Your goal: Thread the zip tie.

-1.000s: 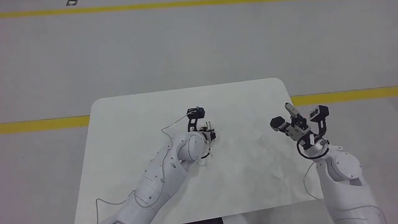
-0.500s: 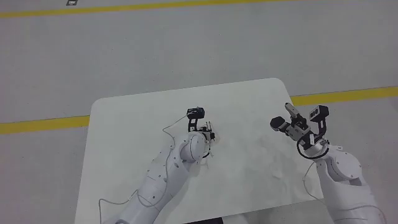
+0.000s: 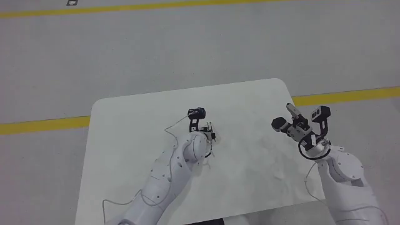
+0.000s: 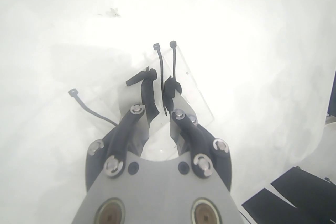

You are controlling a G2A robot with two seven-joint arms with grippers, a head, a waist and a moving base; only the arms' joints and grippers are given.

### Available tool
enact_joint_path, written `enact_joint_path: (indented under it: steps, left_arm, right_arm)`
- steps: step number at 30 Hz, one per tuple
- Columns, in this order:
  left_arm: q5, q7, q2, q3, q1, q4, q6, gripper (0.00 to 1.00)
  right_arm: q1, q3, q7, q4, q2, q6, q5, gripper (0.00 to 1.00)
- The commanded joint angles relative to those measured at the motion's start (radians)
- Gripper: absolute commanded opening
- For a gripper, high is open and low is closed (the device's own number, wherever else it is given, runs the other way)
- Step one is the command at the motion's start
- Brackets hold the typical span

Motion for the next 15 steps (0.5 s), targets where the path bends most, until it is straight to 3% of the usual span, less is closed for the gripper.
enact_joint_path:
  steps: [1, 4, 8, 13, 15]
  left_arm:
    - [0.004, 0.0, -0.004, -0.003, -0.001, 0.005, 0.0, 0.0]
    - [0.017, 0.001, -0.009, -0.009, -0.002, 0.006, 0.0, 0.0]
    - [0.045, -0.011, -0.013, -0.014, 0.015, -0.038, 0.0, 0.0]
    - [0.117, -0.056, -0.007, -0.036, 0.07, -0.162, 0.0, 0.0]
    - [0.173, -0.095, -0.001, -0.044, 0.099, -0.239, 0.0, 0.0]
  right_arm:
    - [0.0, 0.0, 0.001, 0.0, 0.0, 0.0, 0.0, 1.0]
    - [0.0, 0.0, 0.001, 0.0, 0.0, 0.0, 0.0, 1.0]
    - [0.0, 0.0, 0.001, 0.0, 0.0, 0.0, 0.0, 1.0]
    - [0.0, 0.0, 0.001, 0.0, 0.0, 0.0, 0.0, 1.0]
    - [0.0, 0.0, 0.001, 0.0, 0.0, 0.0, 0.0, 1.0]
